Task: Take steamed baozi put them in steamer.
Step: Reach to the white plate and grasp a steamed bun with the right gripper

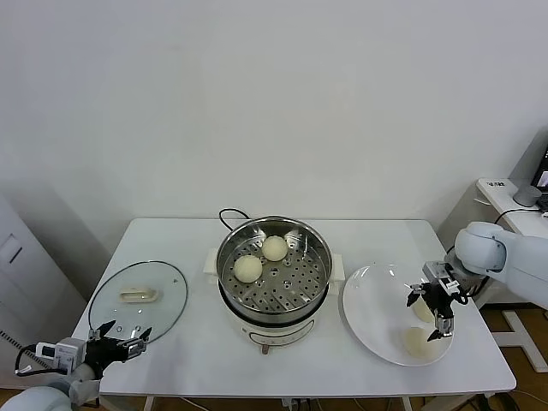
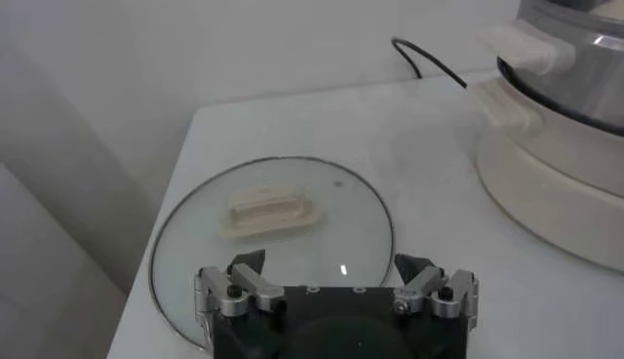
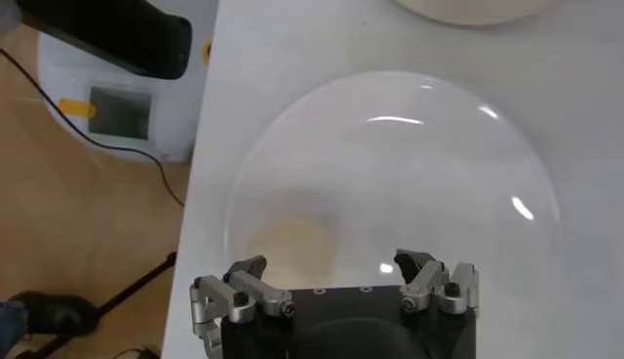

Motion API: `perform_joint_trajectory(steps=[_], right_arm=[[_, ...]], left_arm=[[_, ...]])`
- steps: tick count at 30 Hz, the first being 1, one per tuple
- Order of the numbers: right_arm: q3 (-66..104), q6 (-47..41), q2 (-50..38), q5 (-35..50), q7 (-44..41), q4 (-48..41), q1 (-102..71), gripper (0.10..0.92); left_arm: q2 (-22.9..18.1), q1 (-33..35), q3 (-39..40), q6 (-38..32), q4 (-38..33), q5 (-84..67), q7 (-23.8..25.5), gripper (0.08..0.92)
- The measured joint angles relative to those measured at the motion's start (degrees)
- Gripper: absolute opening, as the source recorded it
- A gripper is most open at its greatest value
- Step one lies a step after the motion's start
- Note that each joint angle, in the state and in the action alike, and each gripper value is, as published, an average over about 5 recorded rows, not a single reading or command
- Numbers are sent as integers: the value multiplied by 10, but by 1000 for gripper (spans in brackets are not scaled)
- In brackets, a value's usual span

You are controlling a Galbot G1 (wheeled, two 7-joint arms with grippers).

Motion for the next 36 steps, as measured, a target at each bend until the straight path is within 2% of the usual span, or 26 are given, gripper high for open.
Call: perform_joint_trajectory(steps=[15,21,28,36], right_arm=[[40,2,4,-34,15,-18,-68,810],[57,1,12,-39,20,-30,-95,735],[69,-3,21,-37,19,-44,-111,610],[71,-5,21,-32,10,-47,-111,524]], left_arm=[[-6,2,4,-1,-3,8,0,823],[-6,4,4,-2,-2,11,0,823],[-7,3,5,-2,-2,11,0,823],[-7,2,5,-2,-4,11,-1,823]])
